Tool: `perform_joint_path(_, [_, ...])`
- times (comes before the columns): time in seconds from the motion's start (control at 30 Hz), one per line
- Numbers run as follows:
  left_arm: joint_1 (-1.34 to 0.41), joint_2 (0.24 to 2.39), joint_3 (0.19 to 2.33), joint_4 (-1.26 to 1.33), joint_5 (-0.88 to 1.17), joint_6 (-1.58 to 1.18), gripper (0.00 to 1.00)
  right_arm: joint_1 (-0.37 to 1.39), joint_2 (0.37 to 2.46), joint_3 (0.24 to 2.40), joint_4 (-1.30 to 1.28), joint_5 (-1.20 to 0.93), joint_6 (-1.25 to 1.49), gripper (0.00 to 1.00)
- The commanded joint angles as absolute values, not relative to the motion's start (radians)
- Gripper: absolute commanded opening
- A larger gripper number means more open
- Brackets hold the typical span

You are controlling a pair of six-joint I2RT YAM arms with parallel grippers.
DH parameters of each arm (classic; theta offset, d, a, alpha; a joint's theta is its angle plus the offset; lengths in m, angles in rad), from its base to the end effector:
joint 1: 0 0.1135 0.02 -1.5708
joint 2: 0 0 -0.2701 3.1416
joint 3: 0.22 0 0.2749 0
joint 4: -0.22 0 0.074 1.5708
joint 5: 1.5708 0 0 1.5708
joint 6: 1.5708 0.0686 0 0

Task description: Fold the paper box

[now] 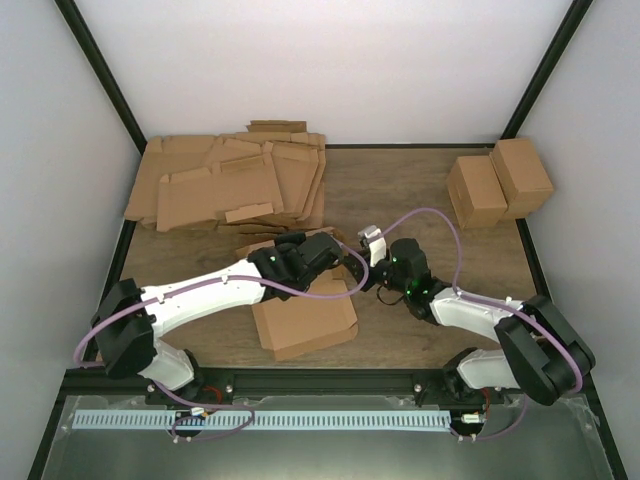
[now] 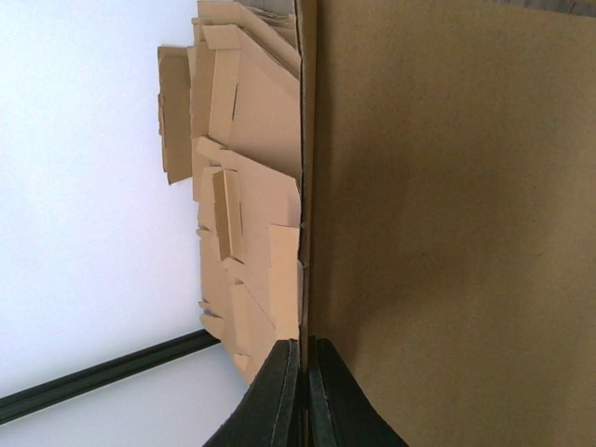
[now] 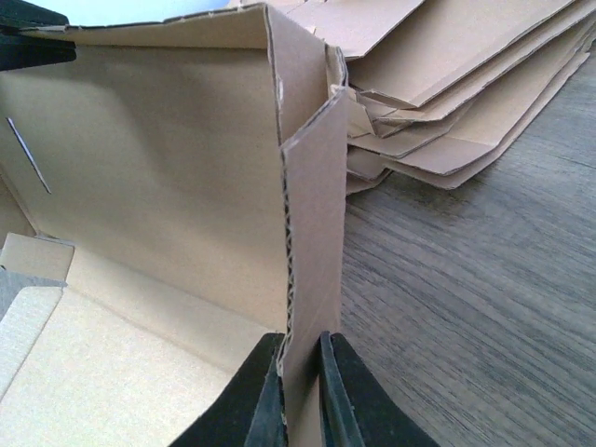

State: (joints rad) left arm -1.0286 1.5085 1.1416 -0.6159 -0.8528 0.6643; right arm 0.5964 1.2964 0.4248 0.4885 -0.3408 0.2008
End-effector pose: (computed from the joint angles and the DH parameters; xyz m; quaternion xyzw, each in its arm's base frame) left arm 0.2203 -0.2656 0.2437 0.5732 0.6672 0.3415 0.3312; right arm 0.2304 0.1841 0.1550 -0.2535 0.7822 0.3436 0.4537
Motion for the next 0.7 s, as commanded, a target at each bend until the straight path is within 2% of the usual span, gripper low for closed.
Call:
perform_joint_path(0.0, [-1.059, 1.514, 1.140, -0.540, -0.841, 0.636, 0.04, 0.619, 1.287, 0.442, 0.529, -0.352, 0.219, 0.12])
perform_joint_path(0.4, [-1.133, 1.518, 1.069, -0.460, -0.932, 0.549, 0.04, 0.623, 1.353, 0.366, 0.653, -0.322, 0.296, 0.13])
perform_joint_path(0.67, [-1.216, 1.565, 1.032, -0.431, -1.007, 0.472, 0.04, 0.689, 1.351, 0.338, 0.678, -0.273, 0.327, 0.15])
